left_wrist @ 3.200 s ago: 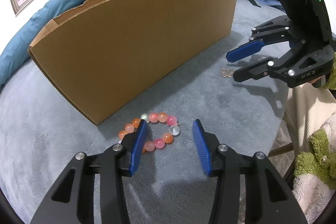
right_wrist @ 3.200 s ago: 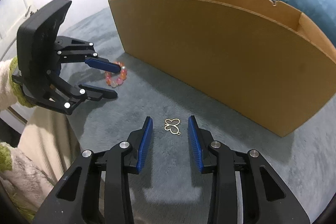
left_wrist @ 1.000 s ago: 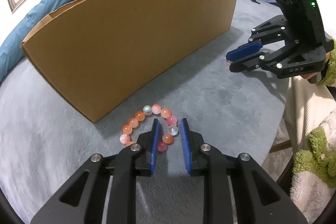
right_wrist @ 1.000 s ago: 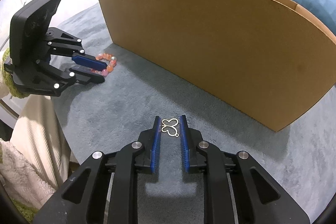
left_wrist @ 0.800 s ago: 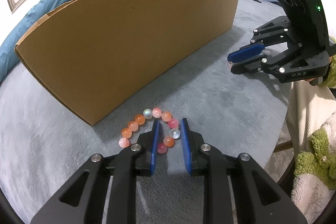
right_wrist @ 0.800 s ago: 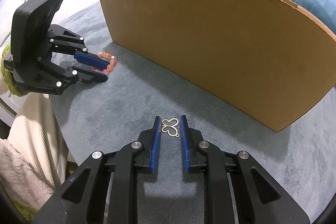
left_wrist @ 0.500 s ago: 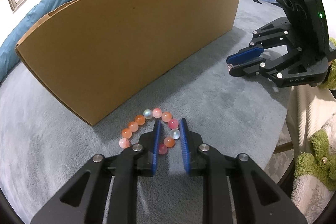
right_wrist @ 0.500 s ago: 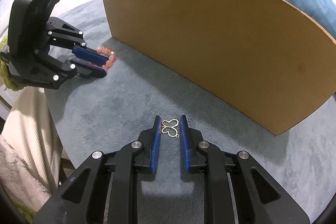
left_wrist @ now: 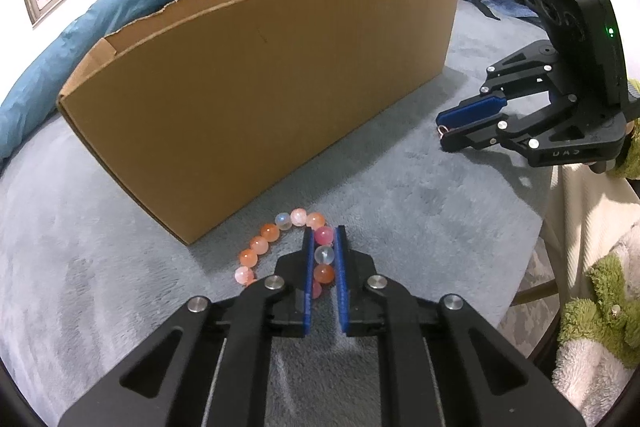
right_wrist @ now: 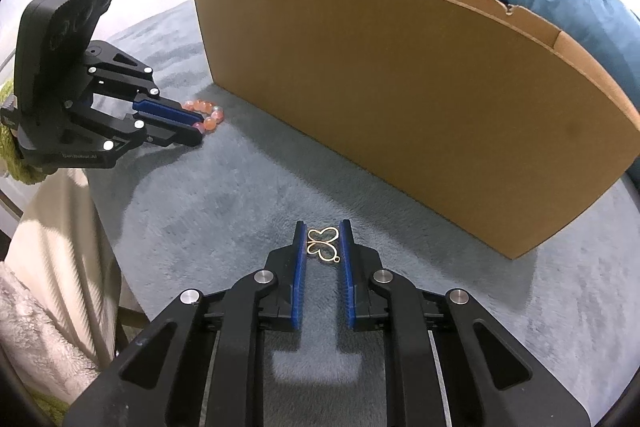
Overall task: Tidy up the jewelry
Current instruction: 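Lift the butterfly charm with the right tool while the left tool lifts the bracelet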
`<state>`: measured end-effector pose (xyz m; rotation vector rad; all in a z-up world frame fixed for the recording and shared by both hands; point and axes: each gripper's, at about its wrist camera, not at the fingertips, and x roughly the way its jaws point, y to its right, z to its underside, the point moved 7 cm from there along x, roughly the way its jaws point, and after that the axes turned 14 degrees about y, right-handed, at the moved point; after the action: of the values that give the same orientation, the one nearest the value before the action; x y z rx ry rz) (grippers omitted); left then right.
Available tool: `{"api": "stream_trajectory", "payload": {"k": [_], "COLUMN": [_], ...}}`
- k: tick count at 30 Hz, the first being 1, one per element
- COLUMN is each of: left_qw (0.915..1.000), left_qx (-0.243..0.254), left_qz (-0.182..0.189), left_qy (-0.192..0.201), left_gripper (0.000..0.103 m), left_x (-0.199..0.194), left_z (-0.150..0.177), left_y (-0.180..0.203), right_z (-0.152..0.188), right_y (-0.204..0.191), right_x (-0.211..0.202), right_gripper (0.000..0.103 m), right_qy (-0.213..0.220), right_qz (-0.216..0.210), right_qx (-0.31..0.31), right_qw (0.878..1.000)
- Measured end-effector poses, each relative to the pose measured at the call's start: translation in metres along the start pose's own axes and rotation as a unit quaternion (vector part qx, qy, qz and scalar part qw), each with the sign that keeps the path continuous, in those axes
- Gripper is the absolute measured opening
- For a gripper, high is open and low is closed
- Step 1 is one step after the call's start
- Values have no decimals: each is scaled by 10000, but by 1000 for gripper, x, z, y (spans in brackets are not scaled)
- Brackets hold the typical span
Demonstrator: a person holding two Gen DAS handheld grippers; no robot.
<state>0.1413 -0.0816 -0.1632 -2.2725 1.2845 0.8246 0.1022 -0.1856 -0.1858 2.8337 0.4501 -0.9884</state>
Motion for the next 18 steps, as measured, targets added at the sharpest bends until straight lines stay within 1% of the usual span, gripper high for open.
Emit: {"api": "stream_trajectory", "payload": {"k": [7,13,18], "left_qw": [9997,9988,9979], "left_qx": [-36,-76,-196], "left_qz": [-118,-233,-307], "left_qy": [192,413,536], "left_gripper": [9,9,9], "left_x": [-18,-37,-51], "left_z": [-9,-18,-36], "left_y": [-2,-4,-7], "right_z": [-9,-17,-24], "right_y": [3,10,17], "right_x": [-19,-33,-49], "right_gripper": [14,14,14], "right_qy": [234,454,762], "right_qz": [144,290,365], "right_qx": [84,313,489], "right_qw": [9996,9981,9952]}}
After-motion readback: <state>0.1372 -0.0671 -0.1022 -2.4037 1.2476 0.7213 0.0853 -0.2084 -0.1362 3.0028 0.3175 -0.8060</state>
